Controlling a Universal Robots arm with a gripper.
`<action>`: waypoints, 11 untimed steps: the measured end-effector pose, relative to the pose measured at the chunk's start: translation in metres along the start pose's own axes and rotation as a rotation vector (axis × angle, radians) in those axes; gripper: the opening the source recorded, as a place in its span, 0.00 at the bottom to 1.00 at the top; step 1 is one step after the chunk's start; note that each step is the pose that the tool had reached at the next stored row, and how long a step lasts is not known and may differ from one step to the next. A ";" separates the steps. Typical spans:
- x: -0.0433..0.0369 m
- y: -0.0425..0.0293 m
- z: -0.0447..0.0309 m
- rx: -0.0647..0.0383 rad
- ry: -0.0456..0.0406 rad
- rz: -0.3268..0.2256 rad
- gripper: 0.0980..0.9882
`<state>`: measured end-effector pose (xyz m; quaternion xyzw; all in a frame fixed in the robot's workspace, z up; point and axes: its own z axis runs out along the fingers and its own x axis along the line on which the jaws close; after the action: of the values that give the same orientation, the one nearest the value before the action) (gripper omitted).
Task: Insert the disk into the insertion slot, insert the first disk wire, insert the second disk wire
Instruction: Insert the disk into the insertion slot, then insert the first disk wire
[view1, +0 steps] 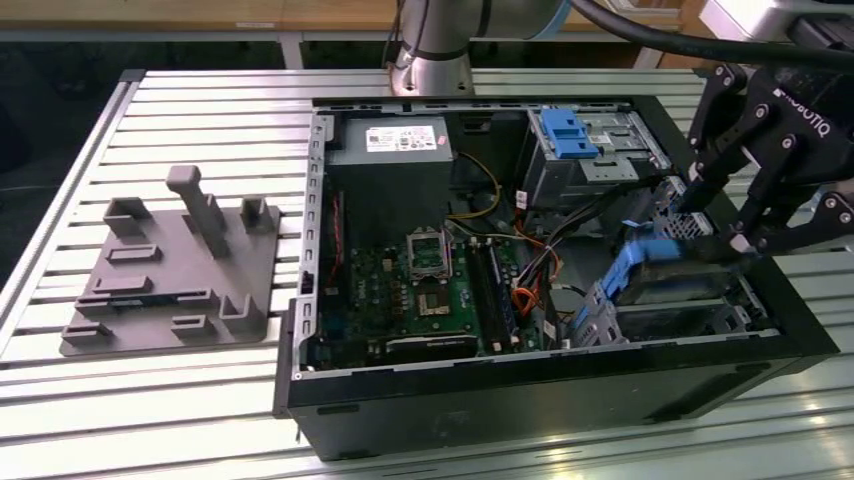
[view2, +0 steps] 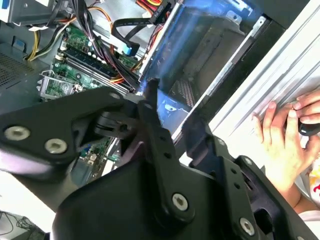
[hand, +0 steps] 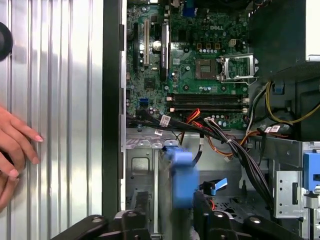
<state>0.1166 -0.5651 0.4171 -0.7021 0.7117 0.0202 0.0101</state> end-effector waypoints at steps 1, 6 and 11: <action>0.0000 0.0000 0.0001 0.000 -0.0002 0.000 0.44; 0.0000 0.0000 0.0002 0.000 -0.0003 0.000 0.58; 0.0000 0.0000 0.0002 0.000 -0.0002 0.000 0.58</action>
<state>0.1166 -0.5651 0.4168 -0.7021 0.7117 0.0203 0.0102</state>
